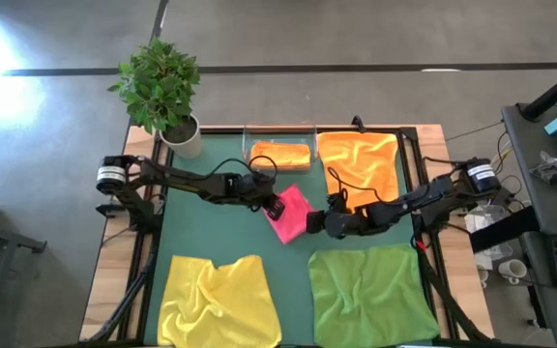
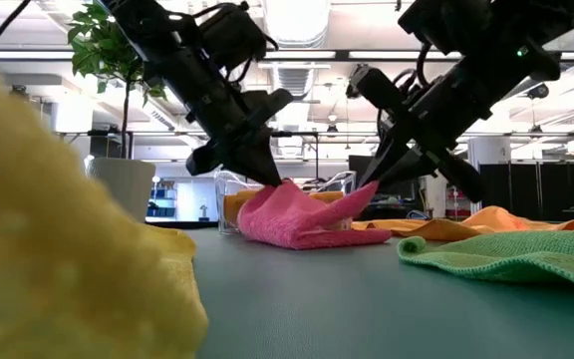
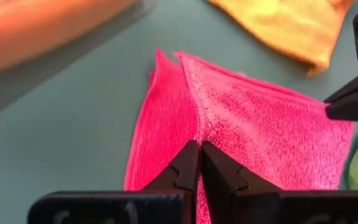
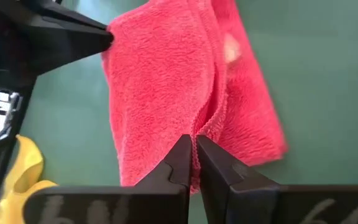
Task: Fold microfiber towels
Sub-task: Fold the pink microfiber cloth
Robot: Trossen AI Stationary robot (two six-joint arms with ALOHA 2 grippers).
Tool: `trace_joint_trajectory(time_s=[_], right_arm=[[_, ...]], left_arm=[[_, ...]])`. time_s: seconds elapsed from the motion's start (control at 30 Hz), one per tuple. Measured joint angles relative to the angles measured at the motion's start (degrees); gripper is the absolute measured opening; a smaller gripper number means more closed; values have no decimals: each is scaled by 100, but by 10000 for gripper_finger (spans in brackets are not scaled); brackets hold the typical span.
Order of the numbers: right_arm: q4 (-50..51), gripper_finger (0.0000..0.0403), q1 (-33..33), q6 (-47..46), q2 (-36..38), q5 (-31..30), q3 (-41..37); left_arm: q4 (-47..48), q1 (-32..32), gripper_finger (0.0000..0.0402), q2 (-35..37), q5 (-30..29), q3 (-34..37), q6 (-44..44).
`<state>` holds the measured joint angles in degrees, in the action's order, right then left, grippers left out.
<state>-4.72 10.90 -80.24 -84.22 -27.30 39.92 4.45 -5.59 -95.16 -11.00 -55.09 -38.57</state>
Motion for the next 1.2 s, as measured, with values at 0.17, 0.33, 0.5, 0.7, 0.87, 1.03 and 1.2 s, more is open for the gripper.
trace_joint_trajectory(time_s=[0.17,0.33,0.5,0.7,0.87,1.03,1.2], right_arm=[[534,13,-205,149,141,-47,6],[534,13,-304,255,-25,335,13],[506,13,-308,232,-115,374,19],[537,13,-306,292,-115,332,18],[598,13,-307,296,-115,331,17],[613,13,-306,406,-115,329,17],[612,13,-306,573,-115,329,17]], left_arm=[[-79,-18,0,59,-311,13,41],[-91,-24,0,-21,-290,16,41],[-86,-31,0,-23,-285,21,41],[-81,-31,0,-23,-283,43,393],[-74,-31,29,-25,-281,80,468],[-74,-31,85,-27,-281,110,463],[-49,-33,132,38,-272,83,489]])
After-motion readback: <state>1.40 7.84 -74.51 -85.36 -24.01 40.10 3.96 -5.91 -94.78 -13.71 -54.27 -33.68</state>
